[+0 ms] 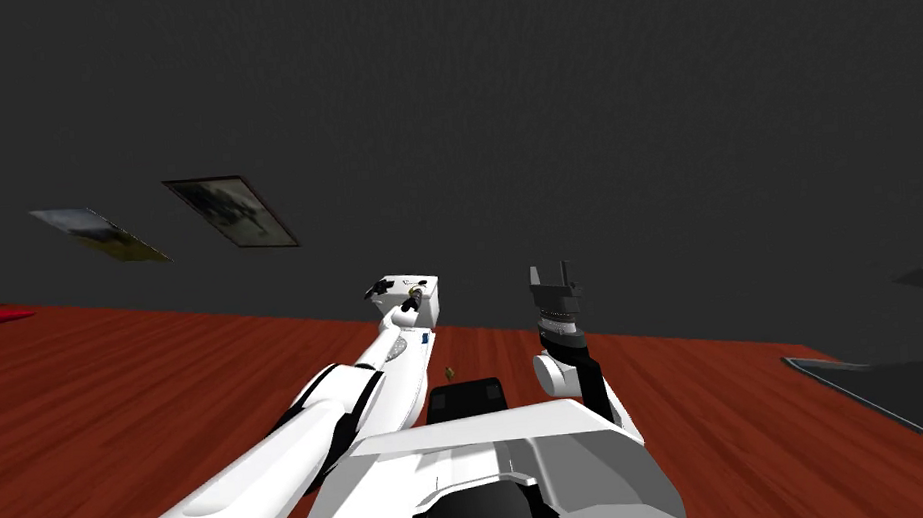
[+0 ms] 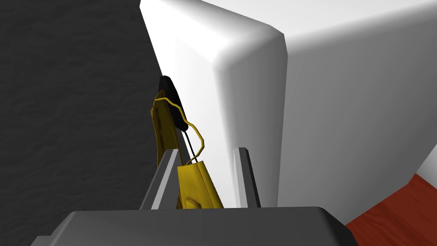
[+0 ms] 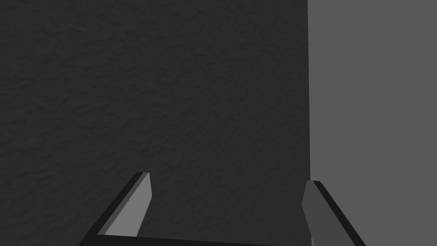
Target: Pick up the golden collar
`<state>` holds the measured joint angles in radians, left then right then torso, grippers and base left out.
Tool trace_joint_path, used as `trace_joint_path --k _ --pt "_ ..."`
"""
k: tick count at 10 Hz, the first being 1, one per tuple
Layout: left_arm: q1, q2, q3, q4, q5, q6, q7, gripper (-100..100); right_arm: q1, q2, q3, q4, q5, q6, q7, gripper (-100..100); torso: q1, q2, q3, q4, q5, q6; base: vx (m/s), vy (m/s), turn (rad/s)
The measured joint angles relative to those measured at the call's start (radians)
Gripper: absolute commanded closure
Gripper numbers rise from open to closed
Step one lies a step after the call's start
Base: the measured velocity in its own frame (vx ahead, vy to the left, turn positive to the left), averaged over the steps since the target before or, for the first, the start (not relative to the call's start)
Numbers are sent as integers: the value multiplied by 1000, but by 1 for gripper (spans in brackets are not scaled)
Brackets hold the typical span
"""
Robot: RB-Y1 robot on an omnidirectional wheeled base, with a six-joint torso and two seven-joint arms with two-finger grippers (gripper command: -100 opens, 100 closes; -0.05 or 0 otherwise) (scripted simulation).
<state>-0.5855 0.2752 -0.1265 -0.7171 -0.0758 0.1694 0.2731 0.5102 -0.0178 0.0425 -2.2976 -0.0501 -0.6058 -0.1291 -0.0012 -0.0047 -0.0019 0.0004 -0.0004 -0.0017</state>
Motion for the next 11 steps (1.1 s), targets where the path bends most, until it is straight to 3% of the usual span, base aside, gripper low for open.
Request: trace_joint_path --k 1,2,3,4,5,6,8,10,11 --pt "-11 -17 -22 3 24 -2 -25 100 0 0 0 0 0 0 0 0 0 0 0 0 0 -1 28 -7 345" --pt "-41 -25 -54 45 65 -21 -51 100 0 0 0 0 0 0 0 0 1 0 0 0 0 -1 20 -5 116" --pt "-41 -41 -51 31 62 -13 -68 100 0 0 0 0 0 0 0 0 0 0 0 1 0 1 17 2 227" --pt "-71 -63 -58 58 73 -13 -86 100 0 0 0 0 0 0 0 0 0 0 0 1 -1 0 24 -7 339" --pt "-87 -85 -71 80 88 -28 -111 100 0 0 0 0 0 0 0 0 0 0 0 0 0 0 21 -15 343" --pt "-87 -92 -104 56 123 -18 -139 100 0 0 0 0 0 0 0 0 0 0 1 1 -1 0 15 -10 135" --pt "-128 -114 -104 119 129 -49 -159 100 0 0 0 0 0 0 0 0 -1 1 1 1 -1 2 10 1 92" --pt "-141 -137 -114 129 141 -48 -186 100 0 0 0 0 0 0 0 0 0 1 1 1 -1 1 7 -5 71" --pt "-141 -137 -115 130 142 -49 -188 0 0 0 0 0 0 0 0 0 0 1 1 1 -1 1 0 0 0"
